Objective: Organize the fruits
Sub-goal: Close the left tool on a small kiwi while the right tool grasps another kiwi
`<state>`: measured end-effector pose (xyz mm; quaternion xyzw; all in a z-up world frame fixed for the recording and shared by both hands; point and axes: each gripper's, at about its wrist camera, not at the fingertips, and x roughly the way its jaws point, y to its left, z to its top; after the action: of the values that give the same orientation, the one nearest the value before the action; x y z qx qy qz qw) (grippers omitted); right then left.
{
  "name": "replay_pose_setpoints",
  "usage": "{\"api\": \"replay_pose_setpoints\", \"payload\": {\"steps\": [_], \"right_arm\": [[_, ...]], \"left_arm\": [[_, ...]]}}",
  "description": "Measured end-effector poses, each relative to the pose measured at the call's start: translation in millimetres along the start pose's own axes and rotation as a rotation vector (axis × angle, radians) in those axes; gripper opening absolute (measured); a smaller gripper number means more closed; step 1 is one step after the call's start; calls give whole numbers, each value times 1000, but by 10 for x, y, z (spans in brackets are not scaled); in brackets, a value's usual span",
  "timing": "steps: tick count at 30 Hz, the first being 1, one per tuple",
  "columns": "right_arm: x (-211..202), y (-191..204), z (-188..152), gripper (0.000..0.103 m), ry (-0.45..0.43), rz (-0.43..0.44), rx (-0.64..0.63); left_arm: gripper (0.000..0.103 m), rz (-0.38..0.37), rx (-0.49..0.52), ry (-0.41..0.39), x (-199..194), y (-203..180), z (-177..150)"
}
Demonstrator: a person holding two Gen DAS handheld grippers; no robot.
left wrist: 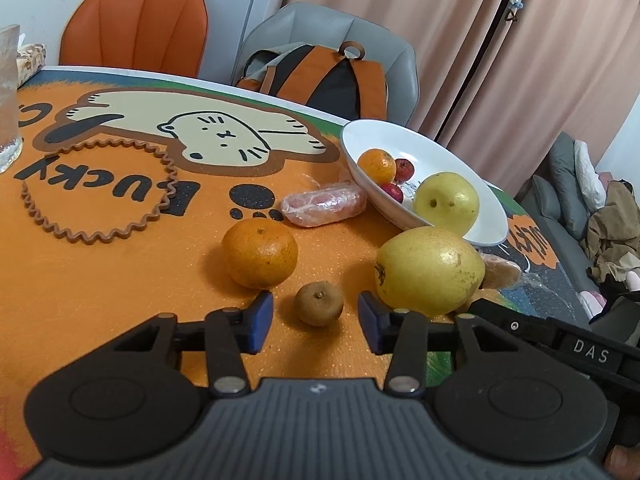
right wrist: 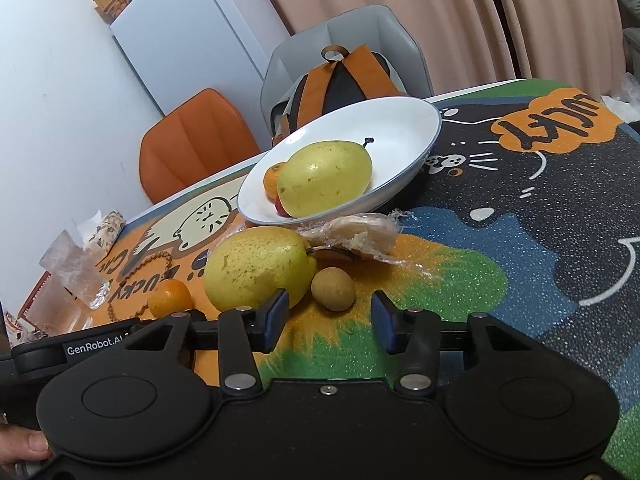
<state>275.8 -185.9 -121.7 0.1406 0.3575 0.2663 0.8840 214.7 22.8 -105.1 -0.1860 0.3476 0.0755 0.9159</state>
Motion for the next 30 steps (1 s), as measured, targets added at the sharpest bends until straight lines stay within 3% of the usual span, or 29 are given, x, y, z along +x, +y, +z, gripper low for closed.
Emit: {"api": "replay_pose_setpoints", "payload": {"steps": [6, 25, 27, 30], "right_arm": [[34, -16, 27, 45, 4, 9, -6], [62, 37, 8, 35, 0, 0, -80], [72, 41, 7, 24, 5, 4, -86], [56, 31, 6, 22, 4, 9, -76]], "left_arm": [[25, -14, -12, 11, 42, 16, 23], [25, -18, -4, -15, -115, 47, 8], [25, -18, -4, -18, -137, 45, 8], [25, -19, -1, -26, -179, 35, 14]]}}
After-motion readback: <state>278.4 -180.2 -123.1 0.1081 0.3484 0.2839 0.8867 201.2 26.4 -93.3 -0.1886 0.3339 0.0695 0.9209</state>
